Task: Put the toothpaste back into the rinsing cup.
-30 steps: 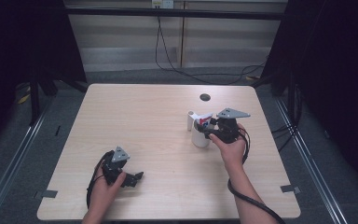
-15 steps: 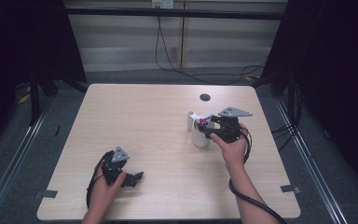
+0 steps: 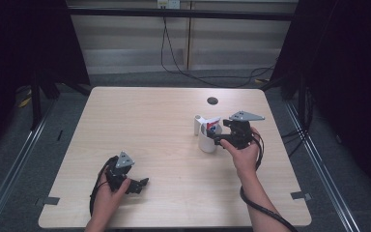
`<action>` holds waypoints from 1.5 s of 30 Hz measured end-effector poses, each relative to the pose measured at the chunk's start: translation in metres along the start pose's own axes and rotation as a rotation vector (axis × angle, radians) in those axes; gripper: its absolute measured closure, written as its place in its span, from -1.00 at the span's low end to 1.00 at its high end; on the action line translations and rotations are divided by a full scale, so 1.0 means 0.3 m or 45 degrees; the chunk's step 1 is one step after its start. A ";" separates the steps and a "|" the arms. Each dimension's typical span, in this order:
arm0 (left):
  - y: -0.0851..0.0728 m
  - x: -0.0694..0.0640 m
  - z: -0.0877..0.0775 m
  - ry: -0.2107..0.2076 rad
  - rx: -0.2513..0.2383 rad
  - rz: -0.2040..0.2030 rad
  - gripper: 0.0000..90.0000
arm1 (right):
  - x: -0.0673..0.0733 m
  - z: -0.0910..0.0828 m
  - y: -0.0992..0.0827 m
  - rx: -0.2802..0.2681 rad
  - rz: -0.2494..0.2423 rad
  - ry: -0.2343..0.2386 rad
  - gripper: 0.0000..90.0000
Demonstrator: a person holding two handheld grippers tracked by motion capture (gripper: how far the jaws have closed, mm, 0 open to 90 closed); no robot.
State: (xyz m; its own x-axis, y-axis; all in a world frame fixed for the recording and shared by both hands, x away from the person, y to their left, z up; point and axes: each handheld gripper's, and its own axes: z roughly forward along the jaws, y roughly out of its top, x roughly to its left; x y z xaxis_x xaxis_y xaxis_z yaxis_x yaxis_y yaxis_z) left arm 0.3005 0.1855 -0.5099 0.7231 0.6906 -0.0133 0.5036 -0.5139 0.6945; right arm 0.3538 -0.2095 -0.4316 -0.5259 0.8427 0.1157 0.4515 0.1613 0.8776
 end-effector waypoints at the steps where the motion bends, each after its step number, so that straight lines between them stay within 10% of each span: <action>1: 0.000 0.000 0.000 0.000 0.001 0.002 -1.00 | -0.001 -0.002 -0.002 0.005 -0.005 -0.001 -0.66; 21: 0.000 0.001 0.000 0.002 0.000 0.005 -1.00 | -0.014 -0.034 -0.034 0.039 0.022 0.021 -0.71; 45: 0.000 0.001 0.000 0.002 0.001 0.006 -1.00 | 0.002 -0.097 -0.096 0.155 -0.092 0.050 -0.71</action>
State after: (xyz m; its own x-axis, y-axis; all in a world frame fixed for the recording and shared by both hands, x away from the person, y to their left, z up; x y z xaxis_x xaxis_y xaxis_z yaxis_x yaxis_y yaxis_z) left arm 0.3007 0.1857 -0.5098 0.7248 0.6889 -0.0089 0.5005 -0.5177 0.6939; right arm 0.3196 -0.2285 -0.4432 -0.5868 0.8063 0.0744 0.4942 0.2838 0.8218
